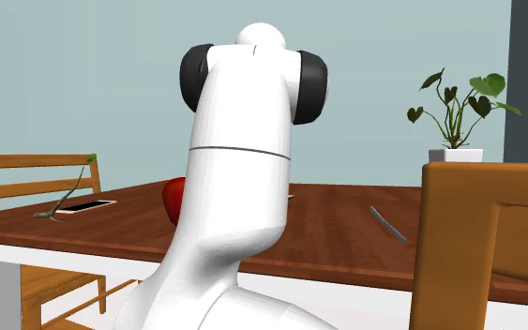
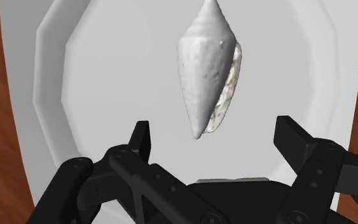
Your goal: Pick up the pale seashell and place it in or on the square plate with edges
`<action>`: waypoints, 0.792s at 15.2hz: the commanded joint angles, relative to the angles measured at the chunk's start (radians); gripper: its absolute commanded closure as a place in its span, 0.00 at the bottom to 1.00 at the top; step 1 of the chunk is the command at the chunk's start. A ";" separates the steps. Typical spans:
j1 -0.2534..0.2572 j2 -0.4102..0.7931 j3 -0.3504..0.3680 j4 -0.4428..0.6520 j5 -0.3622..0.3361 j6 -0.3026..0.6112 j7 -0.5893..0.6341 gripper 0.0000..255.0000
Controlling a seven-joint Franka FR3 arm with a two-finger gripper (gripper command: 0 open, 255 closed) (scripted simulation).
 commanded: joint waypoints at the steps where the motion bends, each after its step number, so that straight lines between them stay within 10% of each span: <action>1: 0.000 -0.001 0.000 -0.001 0.000 0.000 -0.001 0.00; 12: -0.001 0.035 -0.004 0.170 -0.015 -0.138 0.014 0.00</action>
